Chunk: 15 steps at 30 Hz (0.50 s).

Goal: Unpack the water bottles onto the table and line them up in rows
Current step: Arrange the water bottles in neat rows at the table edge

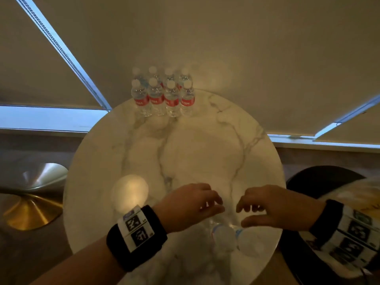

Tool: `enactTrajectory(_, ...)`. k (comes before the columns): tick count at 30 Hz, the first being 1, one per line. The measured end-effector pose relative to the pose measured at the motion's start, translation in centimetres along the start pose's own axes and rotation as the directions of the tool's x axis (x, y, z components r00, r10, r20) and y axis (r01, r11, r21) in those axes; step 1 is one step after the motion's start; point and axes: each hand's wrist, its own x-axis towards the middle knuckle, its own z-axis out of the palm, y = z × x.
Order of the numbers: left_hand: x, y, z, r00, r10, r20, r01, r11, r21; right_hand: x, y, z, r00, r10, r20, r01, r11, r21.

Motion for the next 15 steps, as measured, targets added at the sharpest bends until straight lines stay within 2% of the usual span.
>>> enactTrajectory(3, -0.6, 1.4, 3.1, 0.990, 0.029, 0.136, -0.022, 0.998, -0.054, -1.1, -0.4, 3.6, 0.998, -0.003, 0.066, 0.000, 0.998, 0.057)
enactTrajectory(6, -0.7, 2.1, 5.0, 0.975, 0.046, 0.219, -0.036, 0.998, -0.051, -1.5, -0.7, 5.7, 0.998, 0.017, 0.056, -0.022, 0.996, 0.085)
enactTrajectory(12, -0.1, 1.9, 6.5, 0.980, 0.089, 0.178, -0.072, 0.992, -0.101, -2.2, -1.2, 6.8, 0.988, 0.110, 0.111, -0.110, 0.994, -0.002)
enactTrajectory(15, 0.5, 1.1, 6.1, 0.984, 0.082, 0.159, -0.062, 0.990, -0.126, -1.9, -1.3, 7.1, 0.991, 0.119, 0.062, -0.121, 0.992, 0.022)
